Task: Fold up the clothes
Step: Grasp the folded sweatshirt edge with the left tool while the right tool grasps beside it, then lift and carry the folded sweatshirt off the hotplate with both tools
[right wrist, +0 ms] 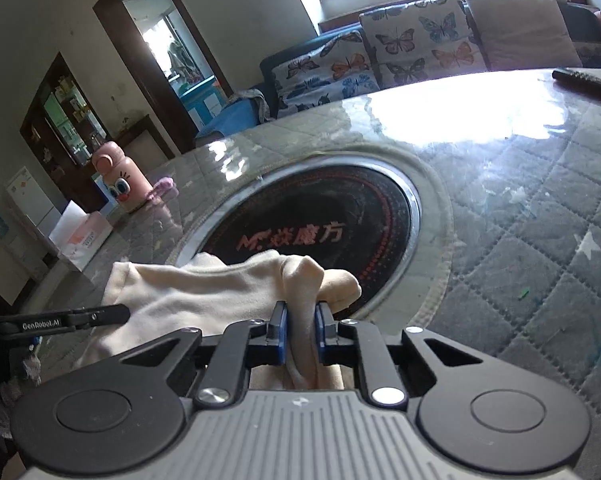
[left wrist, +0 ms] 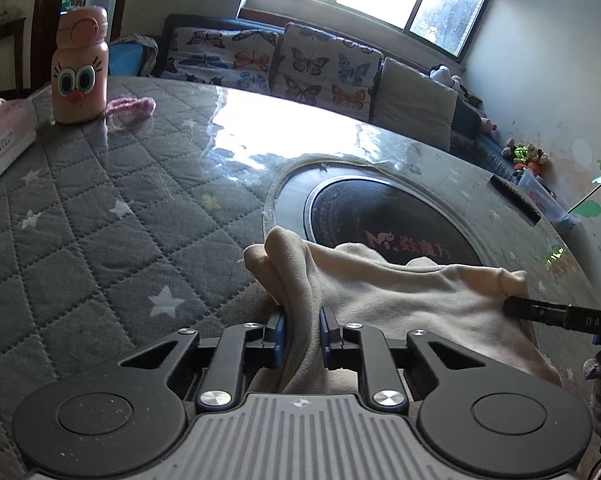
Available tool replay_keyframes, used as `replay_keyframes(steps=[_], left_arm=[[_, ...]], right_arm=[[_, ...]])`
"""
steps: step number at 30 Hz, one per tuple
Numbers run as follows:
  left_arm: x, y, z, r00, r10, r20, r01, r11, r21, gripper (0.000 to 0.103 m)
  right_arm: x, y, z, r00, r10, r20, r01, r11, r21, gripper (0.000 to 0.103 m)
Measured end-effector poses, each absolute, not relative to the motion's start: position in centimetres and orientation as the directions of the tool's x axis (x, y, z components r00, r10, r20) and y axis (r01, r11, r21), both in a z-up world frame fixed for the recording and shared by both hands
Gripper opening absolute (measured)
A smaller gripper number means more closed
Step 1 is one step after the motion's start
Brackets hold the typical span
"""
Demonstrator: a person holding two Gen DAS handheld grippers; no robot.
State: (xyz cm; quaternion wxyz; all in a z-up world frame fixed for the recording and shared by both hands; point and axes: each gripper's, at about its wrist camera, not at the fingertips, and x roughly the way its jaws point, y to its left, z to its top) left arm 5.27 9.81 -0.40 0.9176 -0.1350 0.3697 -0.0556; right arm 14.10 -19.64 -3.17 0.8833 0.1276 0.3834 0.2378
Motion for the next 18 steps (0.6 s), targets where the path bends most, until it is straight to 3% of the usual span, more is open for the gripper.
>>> replay_keyframes(steps=[10, 18], left_arm=[[1.9, 12.0, 2.3, 0.786, -0.178, -0.593, -0.008, 0.955, -0.297, 0.018], [0.0, 17.2, 4.6, 0.834, -0.065, -0.548, -0.112, 0.952, -0.284, 0.018]], right_arm=[[14.5, -16.2, 0.1, 0.593, 0.571, -0.567, -0.424, 0.821, 0.383, 0.012], [16.0, -10.6, 2.4, 0.554, 0.645, -0.526, -0.526, 0.761, 0.380, 0.011]])
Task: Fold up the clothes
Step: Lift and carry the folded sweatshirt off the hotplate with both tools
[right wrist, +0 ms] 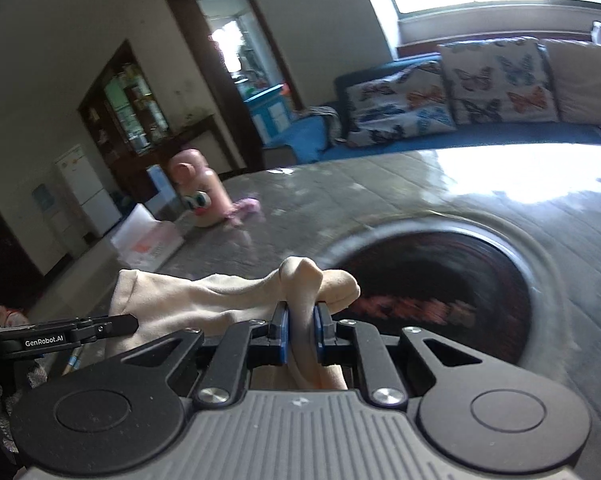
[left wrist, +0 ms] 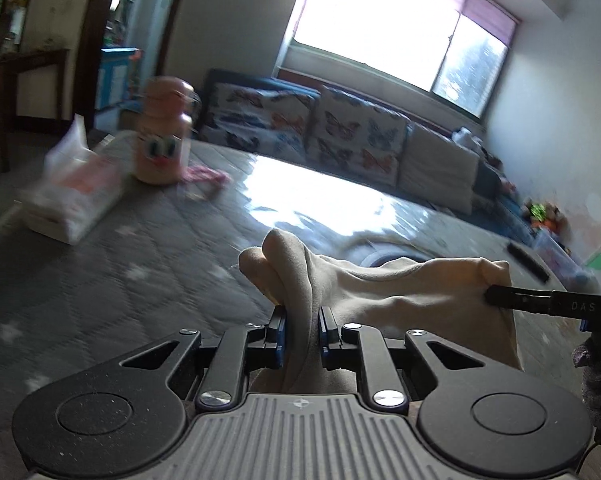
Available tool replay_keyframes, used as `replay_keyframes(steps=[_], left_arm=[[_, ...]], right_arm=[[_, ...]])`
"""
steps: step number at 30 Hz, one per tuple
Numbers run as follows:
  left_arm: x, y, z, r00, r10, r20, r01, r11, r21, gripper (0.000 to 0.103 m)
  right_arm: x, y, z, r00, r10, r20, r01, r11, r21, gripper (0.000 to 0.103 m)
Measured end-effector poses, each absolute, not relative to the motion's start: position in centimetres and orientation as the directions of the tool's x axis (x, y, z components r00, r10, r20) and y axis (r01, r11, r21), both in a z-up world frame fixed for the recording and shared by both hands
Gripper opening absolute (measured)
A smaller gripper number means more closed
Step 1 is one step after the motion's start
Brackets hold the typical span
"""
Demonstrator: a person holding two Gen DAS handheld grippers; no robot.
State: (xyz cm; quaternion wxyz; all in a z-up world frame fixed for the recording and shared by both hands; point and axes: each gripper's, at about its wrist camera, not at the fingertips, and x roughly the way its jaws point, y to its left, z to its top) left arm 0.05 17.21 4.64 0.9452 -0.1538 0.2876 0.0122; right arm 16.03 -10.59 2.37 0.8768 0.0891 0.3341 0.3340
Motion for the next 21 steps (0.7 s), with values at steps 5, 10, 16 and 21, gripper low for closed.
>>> replay_keyframes(steps=[5, 10, 16, 21], left_arm=[[-0.3, 20.5, 5.4, 0.842, 0.016, -0.539, -0.186, 0.946, -0.263, 0.018], [0.0, 23.0, 5.6, 0.835, 0.077, -0.544, -0.250, 0.935, -0.251, 0.018], [0.8, 25.0, 4.5, 0.812, 0.118, -0.572, -0.306, 0.920, -0.244, 0.018], [1.6, 25.8, 2.5, 0.776, 0.125, -0.619, -0.336, 0.912, -0.237, 0.020]], right_arm=[[17.5, -6.3, 3.2, 0.520, 0.692, -0.502, -0.588, 0.715, 0.378, 0.011], [19.2, -2.2, 3.6, 0.483, 0.724, -0.493, -0.636, 0.677, 0.370, 0.011], [21.5, 1.0, 3.0, 0.460, 0.726, -0.510, -0.649, 0.668, 0.365, 0.011], [22.7, 2.6, 1.3, 0.450, 0.704, -0.550, -0.640, 0.683, 0.352, 0.013]])
